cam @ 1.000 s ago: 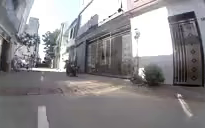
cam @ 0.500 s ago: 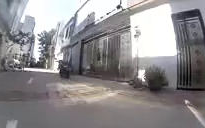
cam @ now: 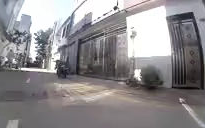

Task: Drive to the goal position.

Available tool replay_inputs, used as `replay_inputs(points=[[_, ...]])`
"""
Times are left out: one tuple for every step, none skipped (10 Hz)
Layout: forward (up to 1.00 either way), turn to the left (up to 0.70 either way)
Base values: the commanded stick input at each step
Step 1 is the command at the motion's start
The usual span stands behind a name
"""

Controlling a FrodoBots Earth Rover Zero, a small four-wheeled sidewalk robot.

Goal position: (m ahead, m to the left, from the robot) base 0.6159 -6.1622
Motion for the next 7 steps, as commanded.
replay_inputs(points=[[-1.0, 0.27], [-1.0, 0.27], [-1.0, 0.27], [-1.0, 0.27], [-1.0, 0.27], [-1.0, 0.27], [-1.0, 0.27]])
